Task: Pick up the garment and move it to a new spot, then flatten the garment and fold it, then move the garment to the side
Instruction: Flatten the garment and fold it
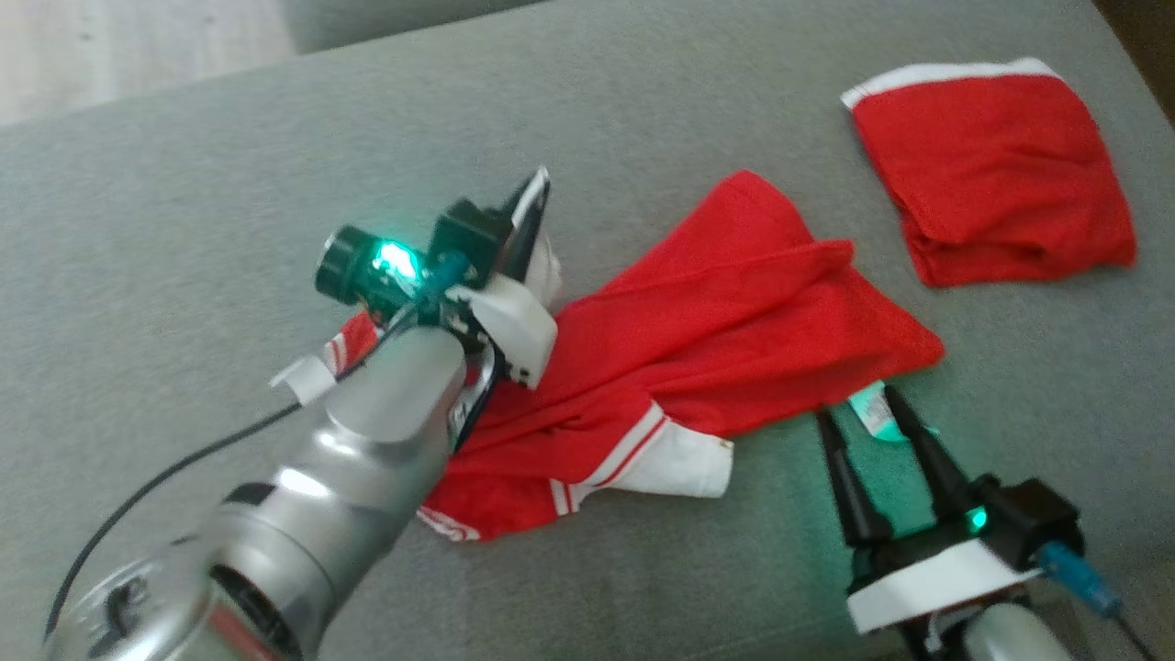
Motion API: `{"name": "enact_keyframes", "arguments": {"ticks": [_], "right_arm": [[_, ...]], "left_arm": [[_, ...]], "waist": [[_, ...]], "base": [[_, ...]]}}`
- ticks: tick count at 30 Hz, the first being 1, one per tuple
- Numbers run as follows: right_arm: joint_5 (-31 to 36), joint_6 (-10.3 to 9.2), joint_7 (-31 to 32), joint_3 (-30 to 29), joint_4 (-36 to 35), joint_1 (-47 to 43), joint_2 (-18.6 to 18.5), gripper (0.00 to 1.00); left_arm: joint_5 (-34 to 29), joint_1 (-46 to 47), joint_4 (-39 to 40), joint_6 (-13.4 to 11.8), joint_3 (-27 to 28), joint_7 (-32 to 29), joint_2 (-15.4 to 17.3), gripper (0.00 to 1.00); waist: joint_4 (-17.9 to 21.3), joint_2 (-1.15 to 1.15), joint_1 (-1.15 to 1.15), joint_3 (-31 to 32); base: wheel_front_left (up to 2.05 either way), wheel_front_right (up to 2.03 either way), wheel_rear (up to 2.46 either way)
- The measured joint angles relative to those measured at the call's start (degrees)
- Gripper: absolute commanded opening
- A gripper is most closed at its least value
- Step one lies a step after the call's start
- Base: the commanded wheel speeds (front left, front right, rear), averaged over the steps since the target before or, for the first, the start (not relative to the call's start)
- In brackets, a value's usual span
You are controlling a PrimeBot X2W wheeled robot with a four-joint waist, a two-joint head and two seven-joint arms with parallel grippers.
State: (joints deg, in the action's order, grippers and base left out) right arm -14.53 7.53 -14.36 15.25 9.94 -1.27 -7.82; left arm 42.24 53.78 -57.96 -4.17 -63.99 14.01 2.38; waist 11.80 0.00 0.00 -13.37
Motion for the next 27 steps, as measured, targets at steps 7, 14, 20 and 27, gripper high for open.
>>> {"name": "enact_keyframes", "arguments": {"ticks": [7,14,20,27], "right_arm": [[-1.8,0.0,0.0,-5.9,9.1,7.3,-1.0,1.0],[-2.9,0.0,3.8,-9.6,19.5,16.2,-2.9,1.0],[-6.6,0.0,5.4,-9.9,25.0,20.9,-3.1,1.0],[-11.6,0.0,5.8,-7.8,30.5,25.7,-3.3,1.0]], "left_arm": [[-2.4,-0.5,13.1,-1.9,11.9,0.5,7.3,0.0],[-6.2,-6.5,21.1,-1.9,18.9,0.5,10.8,0.0],[-8.9,-8.1,22.7,-1.3,21.4,0.5,10.8,0.0],[-11.1,-8.5,22.1,0.2,22.2,0.5,10.0,0.0]], "waist": [[-5.1,0.0,0.0,2.0],[-8.8,0.0,0.0,2.1],[-10.6,0.0,0.0,1.6],[-11.6,0.0,0.0,1.2]], "base": [[0.0,0.0,0.0],[0.0,0.0,0.0],[0.0,0.0,0.0],[0.0,0.0,0.0]]}}
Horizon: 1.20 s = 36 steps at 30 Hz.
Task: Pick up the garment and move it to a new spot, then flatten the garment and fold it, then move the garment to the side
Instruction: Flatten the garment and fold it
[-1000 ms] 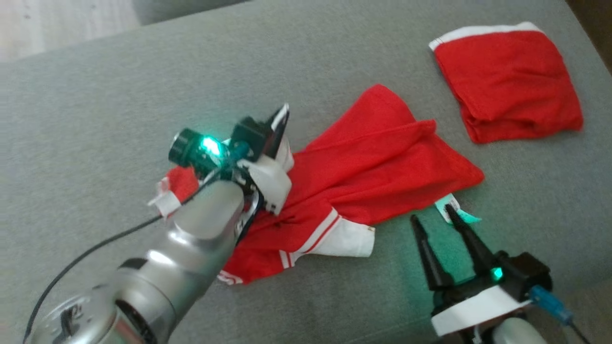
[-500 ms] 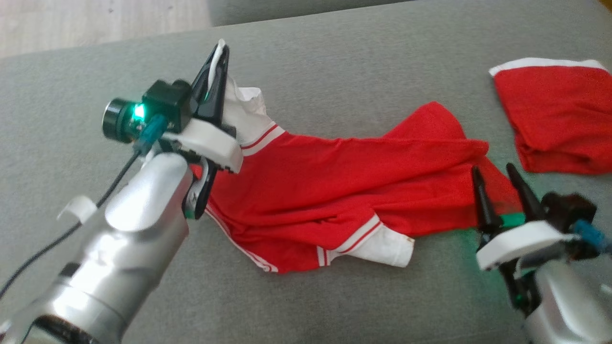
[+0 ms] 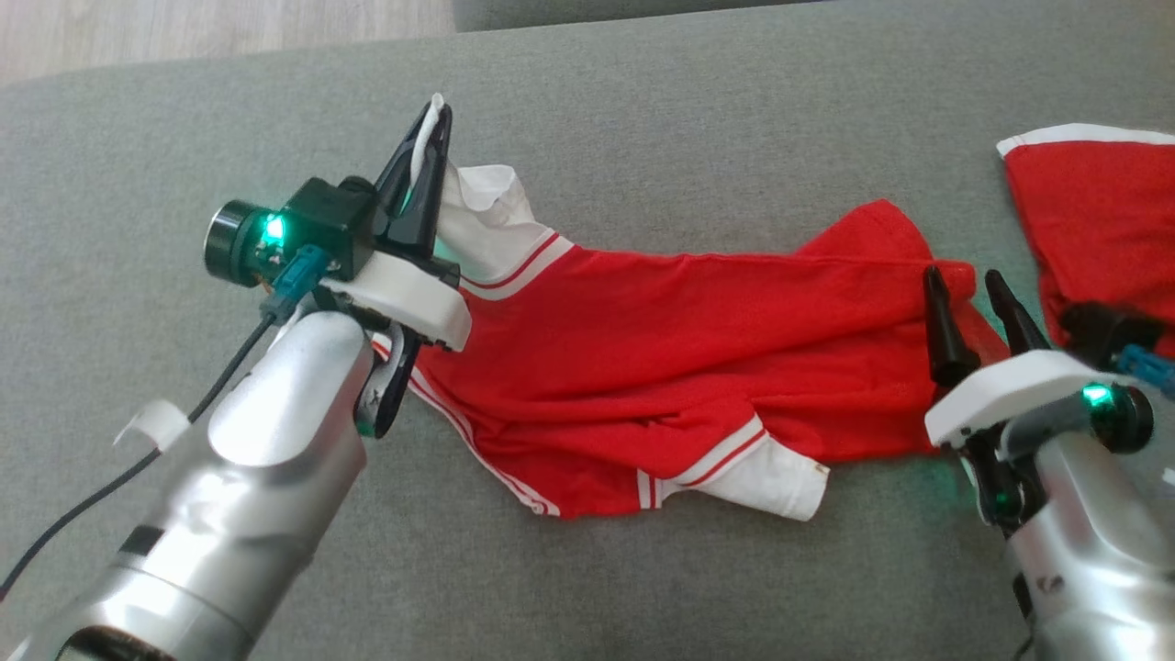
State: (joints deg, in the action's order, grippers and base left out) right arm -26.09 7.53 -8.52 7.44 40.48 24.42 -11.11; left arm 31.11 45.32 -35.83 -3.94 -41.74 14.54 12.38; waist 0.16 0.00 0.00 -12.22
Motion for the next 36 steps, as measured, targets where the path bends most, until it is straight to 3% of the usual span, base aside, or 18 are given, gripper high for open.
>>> {"name": "enact_keyframes", "arguments": {"ticks": [11,14,16,17,29,36], "right_arm": [[-5.3,0.0,-0.1,3.4,7.6,4.6,-0.7,0.98],[-6.0,0.0,-1.2,4.0,9.6,5.5,-1.1,0.67],[-6.3,0.0,-1.8,4.7,10.6,6.2,-1.4,0.14],[-6.4,0.0,-2.2,5.0,11.0,6.6,-1.5,0.0],[-7.7,0.0,-4.7,7.6,8.3,10.9,-4.2,0.0],[-7.3,0.0,-5.2,9.6,3.5,21.4,-6.6,0.0]], "left_arm": [[-2.1,0.0,-2.0,2.0,1.1,0.0,-0.9,0.0],[-2.9,0.0,-2.3,2.0,1.2,0.0,-1.1,0.0],[-2.9,0.0,-2.6,2.3,1.4,0.0,-1.2,0.0],[-2.9,0.0,-2.7,2.4,1.5,0.0,-1.2,0.0],[-5.3,1.4,-2.0,3.8,5.1,0.0,0.0,0.0],[-9.8,13.7,-2.1,5.5,6.7,0.1,3.5,0.0]], "waist": [[-1.2,0.0,0.0,-0.6],[-1.3,0.0,0.0,-0.8],[-1.2,0.0,0.0,-0.9],[-1.2,0.0,0.0,-0.9],[-0.3,0.0,0.0,0.0],[0.2,0.0,0.0,-1.6]], "base": [[0.0,0.0,0.0],[0.0,0.0,0.0],[0.0,0.0,0.0],[0.0,0.0,0.0],[0.0,0.0,0.0],[0.0,0.0,0.0]]}}
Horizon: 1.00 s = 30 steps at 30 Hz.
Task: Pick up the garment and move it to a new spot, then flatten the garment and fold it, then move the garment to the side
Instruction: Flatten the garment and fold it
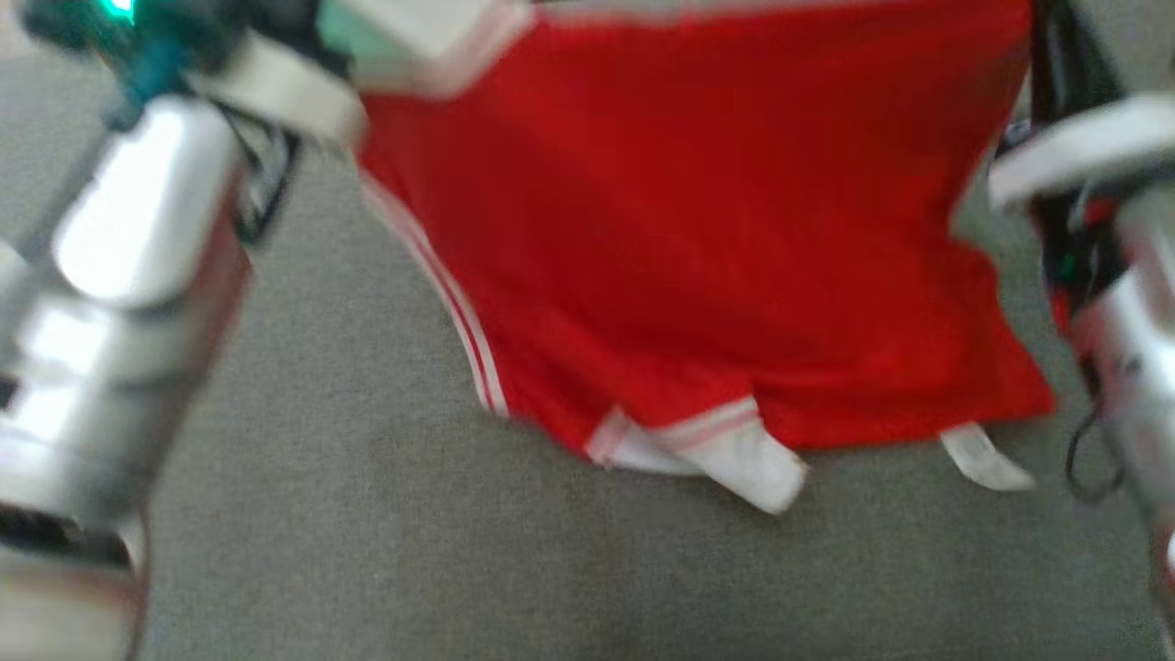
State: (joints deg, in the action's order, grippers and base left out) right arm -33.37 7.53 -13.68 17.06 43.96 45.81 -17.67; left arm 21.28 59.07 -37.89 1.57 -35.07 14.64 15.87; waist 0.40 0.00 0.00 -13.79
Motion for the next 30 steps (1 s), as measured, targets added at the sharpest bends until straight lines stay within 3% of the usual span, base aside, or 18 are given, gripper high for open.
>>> {"name": "enact_keyframes", "arguments": {"ticks": [4,11,17,22,30], "right_arm": [[0.9,0.0,1.1,1.3,-0.8,10.4,-0.7,0.0],[3.9,0.0,0.4,-0.1,0.7,26.6,-2.2,0.0],[5.8,0.0,-0.7,-0.5,1.1,30.3,-3.1,0.0],[6.3,0.0,-0.7,0.7,1.4,26.6,-3.3,0.0],[6.1,0.0,-0.8,-0.5,0.6,4.9,-3.5,0.0]], "left_arm": [[-2.6,10.1,-1.1,-0.2,1.8,0.1,1.2,0.0],[-6.8,24.0,-0.4,-3.2,7.0,0.1,1.6,0.0],[-8.2,26.2,4.1,-3.6,11.2,0.2,1.5,0.0],[-7.0,18.1,7.4,-1.7,13.9,0.3,0.9,0.0],[-5.1,-13.1,16.1,-0.1,16.8,0.3,-0.9,0.0]], "waist": [[0.4,0.0,0.01,-2.0],[0.7,0.0,0.01,-5.9],[-0.4,0.0,0.0,-6.8],[-1.7,0.0,0.0,-6.3],[-3.4,0.0,0.0,-2.7]], "base": [[0.0,0.0,0.0],[0.0,0.0,0.0],[0.0,0.0,0.0],[0.0,0.0,0.0],[0.0,0.0,0.0]]}}
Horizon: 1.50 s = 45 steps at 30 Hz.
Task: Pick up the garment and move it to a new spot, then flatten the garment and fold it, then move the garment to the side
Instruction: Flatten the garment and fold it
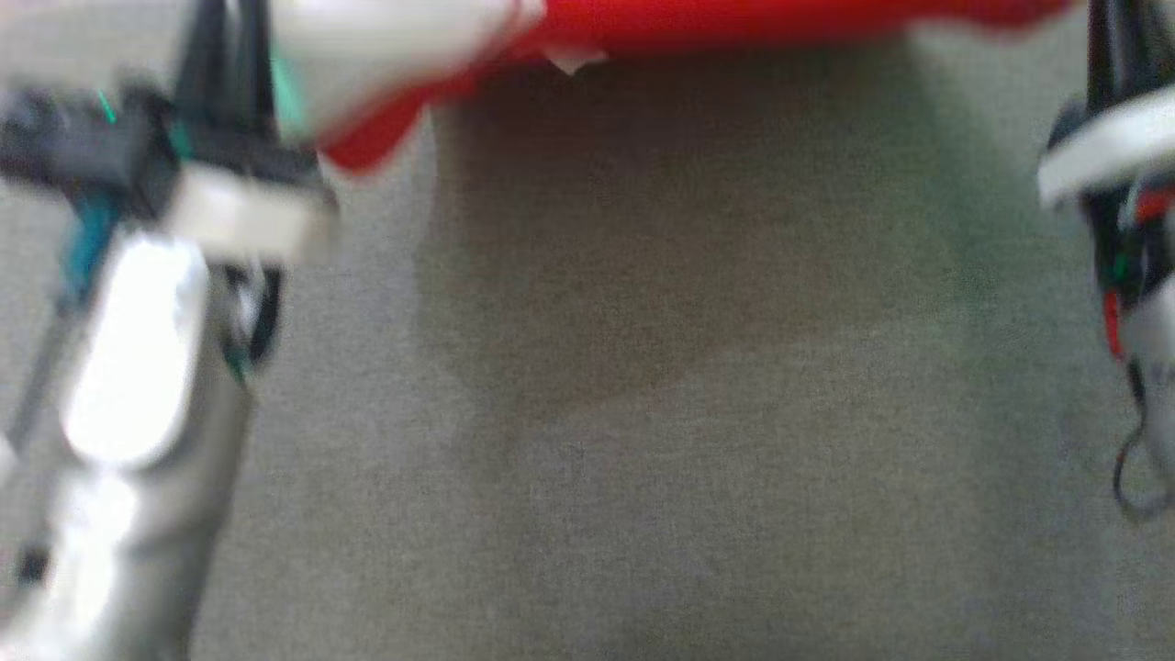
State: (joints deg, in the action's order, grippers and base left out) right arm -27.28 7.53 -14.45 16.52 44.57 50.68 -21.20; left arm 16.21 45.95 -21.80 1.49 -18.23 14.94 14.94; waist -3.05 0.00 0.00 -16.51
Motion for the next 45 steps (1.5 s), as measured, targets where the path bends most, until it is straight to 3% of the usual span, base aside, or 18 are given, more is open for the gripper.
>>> {"name": "enact_keyframes", "arguments": {"ticks": [11,20,24,30,35,45], "right_arm": [[-1.7,0.0,0.5,-4.6,-8.7,-30.8,0.6,0.0],[0.1,0.0,5.7,-11.4,-21.5,-51.2,3.9,0.0],[1.5,0.0,8.4,-14.3,-27.1,-56.1,5.5,0.0],[4.2,0.0,12.5,-18.8,-33.8,-59.7,9.3,0.0],[6.3,0.0,13.6,-20.9,-34.5,-58.6,10.5,0.0],[9.0,0.0,14.0,-19.6,-28.3,-42.3,10.3,0.0]], "left_arm": [[-2.2,-35.7,7.9,0.0,0.0,-0.1,-1.3,0.0],[-4.4,-51.5,12.6,-2.9,-1.8,-0.1,-1.4,0.0],[-4.4,-54.2,14.1,-3.8,-2.0,-0.3,-1.2,0.0],[-4.4,-53.9,15.5,-4.1,-2.0,-0.8,-1.2,0.0],[-5.3,-46.8,13.0,-3.3,-2.6,-0.8,-1.2,0.0],[-9.5,-25.2,1.5,-0.4,-4.7,-0.7,-2.6,0.0]], "waist": [[-0.5,0.0,-0.02,11.1],[0.0,0.0,-0.02,17.3],[0.1,0.0,-0.02,18.0],[-0.3,0.0,0.0,17.2],[-0.8,0.0,0.0,14.8],[-0.7,0.0,0.03,6.8]], "base": [[0.0,0.0,0.0],[0.0,0.0,0.0],[0.0,0.0,0.0],[0.0,0.0,0.0],[0.0,0.0,0.0],[0.0,0.0,0.0]]}}
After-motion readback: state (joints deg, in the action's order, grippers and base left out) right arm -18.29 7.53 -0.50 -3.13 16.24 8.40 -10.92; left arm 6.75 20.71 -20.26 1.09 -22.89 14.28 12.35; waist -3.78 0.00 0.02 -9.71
